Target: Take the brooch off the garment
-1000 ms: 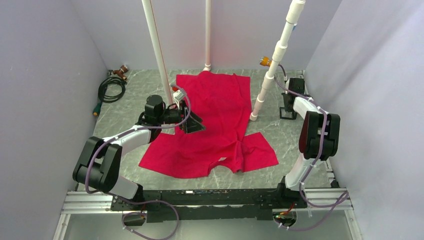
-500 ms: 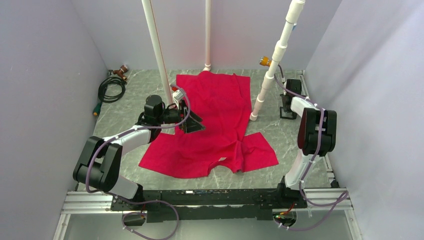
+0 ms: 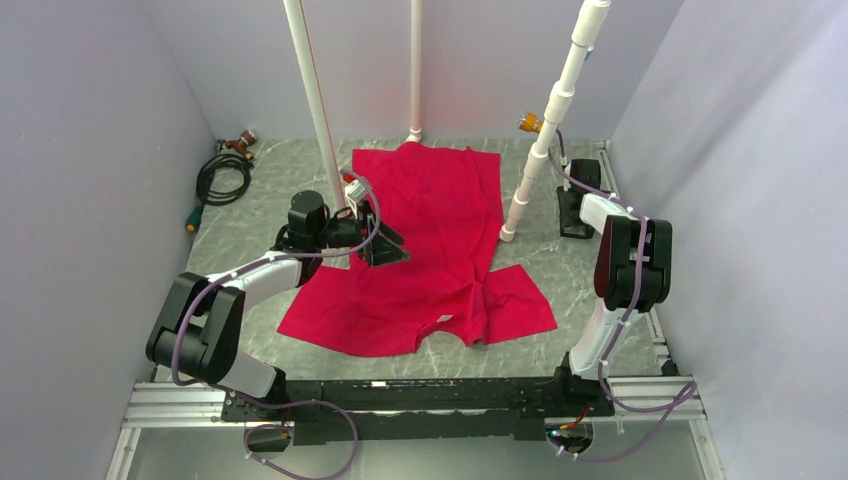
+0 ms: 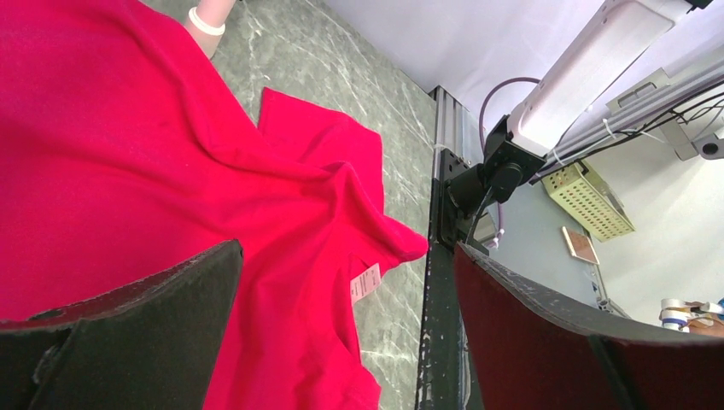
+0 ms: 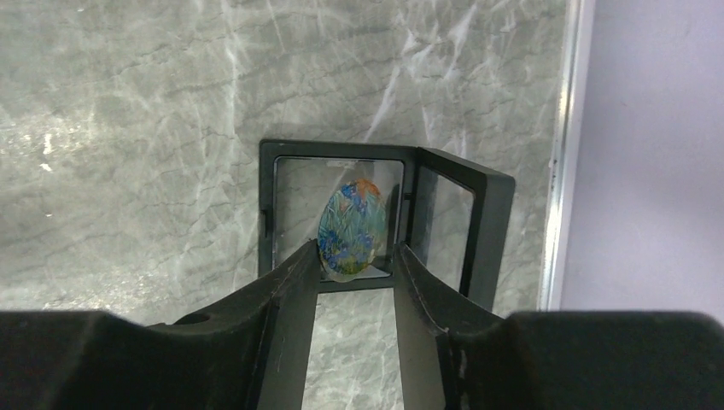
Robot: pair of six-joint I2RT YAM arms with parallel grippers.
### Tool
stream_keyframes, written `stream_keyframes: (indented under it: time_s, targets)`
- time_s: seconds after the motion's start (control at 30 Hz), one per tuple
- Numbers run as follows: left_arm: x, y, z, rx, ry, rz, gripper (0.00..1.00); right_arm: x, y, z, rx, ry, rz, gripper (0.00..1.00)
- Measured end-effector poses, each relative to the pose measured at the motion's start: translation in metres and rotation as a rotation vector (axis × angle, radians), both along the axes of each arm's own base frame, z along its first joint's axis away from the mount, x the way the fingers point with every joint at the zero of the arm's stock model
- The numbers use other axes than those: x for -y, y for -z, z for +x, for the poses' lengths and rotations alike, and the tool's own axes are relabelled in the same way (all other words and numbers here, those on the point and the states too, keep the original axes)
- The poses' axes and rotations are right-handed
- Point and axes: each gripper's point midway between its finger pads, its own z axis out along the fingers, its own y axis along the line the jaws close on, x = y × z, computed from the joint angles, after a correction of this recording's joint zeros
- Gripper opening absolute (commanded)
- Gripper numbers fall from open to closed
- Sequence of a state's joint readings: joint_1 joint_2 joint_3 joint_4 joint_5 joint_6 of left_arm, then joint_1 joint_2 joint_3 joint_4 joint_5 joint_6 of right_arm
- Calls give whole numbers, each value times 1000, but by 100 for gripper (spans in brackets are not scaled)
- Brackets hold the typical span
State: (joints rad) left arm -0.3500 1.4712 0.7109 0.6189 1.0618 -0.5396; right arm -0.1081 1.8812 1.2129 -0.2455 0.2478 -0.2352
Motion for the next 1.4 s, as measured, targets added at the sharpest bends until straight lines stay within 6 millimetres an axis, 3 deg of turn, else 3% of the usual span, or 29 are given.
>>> stream_keyframes:
  time_s: [0.3,0.5,0.7,0.87,1.1,1.4]
  targets:
    - [1,7,2,-22,-1,6,99,-18,-6,-4,7,-17,94,47]
    - [1,7,2,-23,-1,6,100,-31,-29,-2,76,-25,166,50]
    - [-1,14,2,-51,-9,25,100,-45,-56,-15,142,-31,244,50]
    - [-5,27,2,-51,-14,80,100,-49,-70,-42,180,-43,304,51]
    - [-16,43,0,22,-13,201,99,-27,-77,-96,225,-61,306,51]
    - [-55,45,-14,284,-13,460,100,-64,-94,-148,252,-484,171,53]
